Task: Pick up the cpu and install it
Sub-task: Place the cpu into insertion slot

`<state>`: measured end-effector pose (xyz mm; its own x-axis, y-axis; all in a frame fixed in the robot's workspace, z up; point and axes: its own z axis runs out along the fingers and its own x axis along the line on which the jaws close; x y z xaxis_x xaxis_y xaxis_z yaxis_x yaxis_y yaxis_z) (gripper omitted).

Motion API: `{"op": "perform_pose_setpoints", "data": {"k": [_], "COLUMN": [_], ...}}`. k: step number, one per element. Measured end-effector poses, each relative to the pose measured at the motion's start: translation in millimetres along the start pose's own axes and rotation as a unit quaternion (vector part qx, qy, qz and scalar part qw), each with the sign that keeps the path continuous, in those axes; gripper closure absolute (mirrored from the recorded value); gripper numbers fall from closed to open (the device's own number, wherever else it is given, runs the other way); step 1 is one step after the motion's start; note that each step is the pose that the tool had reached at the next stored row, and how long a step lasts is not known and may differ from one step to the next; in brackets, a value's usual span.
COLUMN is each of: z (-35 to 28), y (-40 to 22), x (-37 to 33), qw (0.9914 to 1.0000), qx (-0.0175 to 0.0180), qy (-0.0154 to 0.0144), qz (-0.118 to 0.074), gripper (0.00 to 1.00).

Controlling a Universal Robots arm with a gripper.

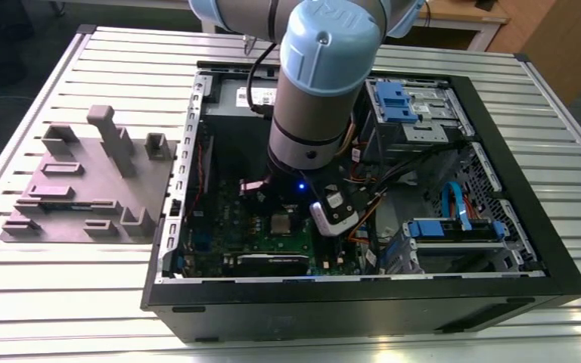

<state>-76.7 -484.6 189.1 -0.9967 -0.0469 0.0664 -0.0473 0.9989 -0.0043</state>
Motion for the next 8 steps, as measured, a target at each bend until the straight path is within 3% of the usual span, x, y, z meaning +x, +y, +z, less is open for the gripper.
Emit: {"op": "perform_pose_setpoints", "data": {"k": [8], "z": [0.2], "y": [0.1], "x": [-0.1], "qw": [0.99996], "qx": [-0.0009], "qy": [-0.0001], "qz": [0.009], "gripper": [0.55]}}
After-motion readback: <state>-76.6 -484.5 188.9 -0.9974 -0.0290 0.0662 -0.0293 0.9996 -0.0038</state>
